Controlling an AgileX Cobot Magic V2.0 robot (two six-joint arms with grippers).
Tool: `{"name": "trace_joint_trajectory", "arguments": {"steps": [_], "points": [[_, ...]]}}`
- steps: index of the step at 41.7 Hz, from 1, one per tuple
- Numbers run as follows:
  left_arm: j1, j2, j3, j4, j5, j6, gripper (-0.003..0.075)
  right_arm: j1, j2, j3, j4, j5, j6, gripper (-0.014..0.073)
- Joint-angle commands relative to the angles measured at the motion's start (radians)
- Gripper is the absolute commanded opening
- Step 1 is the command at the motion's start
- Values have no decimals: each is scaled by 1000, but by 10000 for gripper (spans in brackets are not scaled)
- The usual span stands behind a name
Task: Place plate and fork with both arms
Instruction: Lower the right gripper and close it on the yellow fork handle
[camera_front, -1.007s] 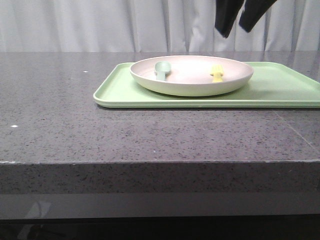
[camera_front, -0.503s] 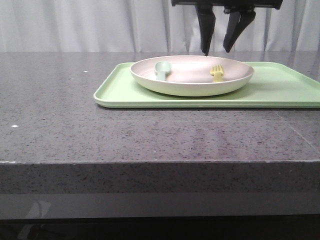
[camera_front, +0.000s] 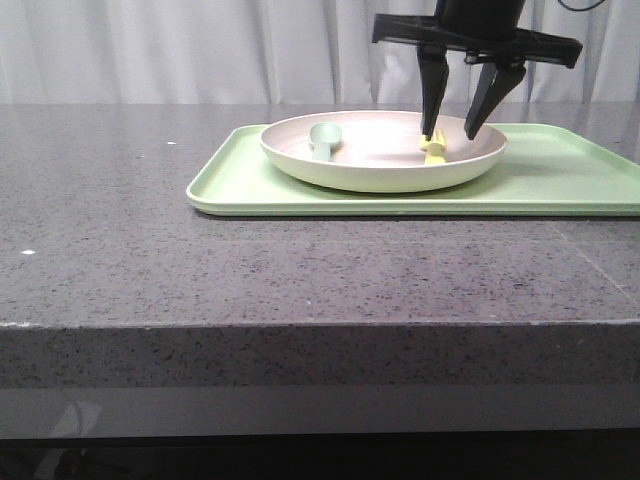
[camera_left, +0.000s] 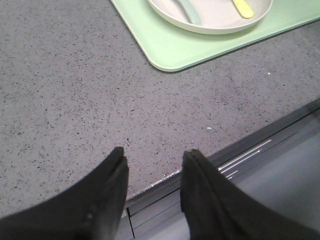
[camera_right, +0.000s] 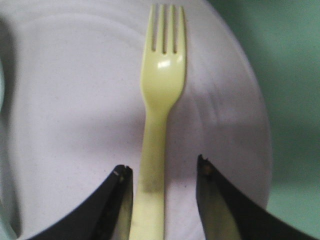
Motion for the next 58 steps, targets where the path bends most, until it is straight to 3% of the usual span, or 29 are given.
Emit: {"name": "trace_joint_trajectory", "arguments": {"steps": [1, 36, 58], "points": [[-6, 0, -25, -18, -66, 4, 258, -6, -55, -36, 9, -63, -14, 330], [-6, 0, -25, -18, -66, 4, 258, -6, -1, -36, -10, -82, -29, 330], [-6, 0, -25, -18, -66, 4, 258, -6, 0, -36, -10, -69, -40, 59]]}}
